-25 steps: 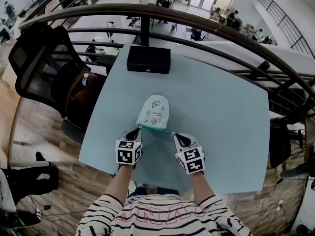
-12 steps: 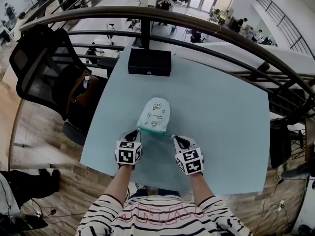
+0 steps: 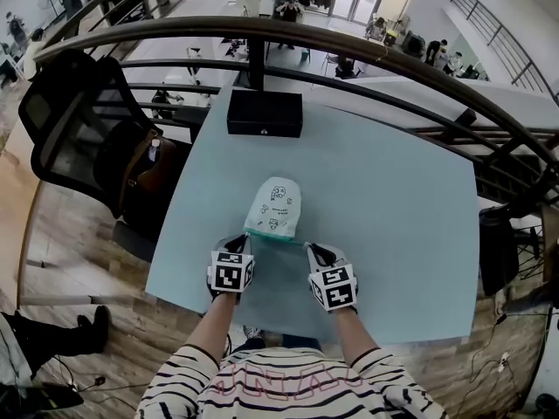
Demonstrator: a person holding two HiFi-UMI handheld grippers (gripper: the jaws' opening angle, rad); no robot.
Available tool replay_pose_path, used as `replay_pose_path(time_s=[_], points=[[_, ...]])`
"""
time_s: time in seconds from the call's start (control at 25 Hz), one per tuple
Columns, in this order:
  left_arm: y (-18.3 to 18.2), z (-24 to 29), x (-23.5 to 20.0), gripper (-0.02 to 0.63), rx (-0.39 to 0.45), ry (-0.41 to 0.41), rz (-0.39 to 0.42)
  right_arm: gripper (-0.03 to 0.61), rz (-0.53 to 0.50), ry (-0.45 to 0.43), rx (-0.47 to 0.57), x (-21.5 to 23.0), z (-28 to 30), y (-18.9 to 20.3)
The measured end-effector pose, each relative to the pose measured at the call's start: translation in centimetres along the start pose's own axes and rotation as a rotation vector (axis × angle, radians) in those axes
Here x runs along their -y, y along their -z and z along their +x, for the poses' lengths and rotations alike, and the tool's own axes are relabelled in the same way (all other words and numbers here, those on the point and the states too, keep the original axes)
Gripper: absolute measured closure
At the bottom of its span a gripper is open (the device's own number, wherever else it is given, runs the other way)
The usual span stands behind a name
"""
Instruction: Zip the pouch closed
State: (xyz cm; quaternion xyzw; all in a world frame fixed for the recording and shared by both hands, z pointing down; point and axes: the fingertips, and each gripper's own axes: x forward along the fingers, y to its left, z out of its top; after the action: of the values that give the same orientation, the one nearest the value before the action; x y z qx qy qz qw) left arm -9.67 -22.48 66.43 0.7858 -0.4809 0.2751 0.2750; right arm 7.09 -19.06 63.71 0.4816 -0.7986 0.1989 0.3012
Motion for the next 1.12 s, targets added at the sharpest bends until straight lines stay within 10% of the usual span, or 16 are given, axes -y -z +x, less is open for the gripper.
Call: replay_pose_path(time_s=[1.12], points=[[-1.2,-9.9,1.7,0.586,0.204,0.065,0.107,0.546,0.136,0.072,0.210,-4.7,-7.1,-1.4]])
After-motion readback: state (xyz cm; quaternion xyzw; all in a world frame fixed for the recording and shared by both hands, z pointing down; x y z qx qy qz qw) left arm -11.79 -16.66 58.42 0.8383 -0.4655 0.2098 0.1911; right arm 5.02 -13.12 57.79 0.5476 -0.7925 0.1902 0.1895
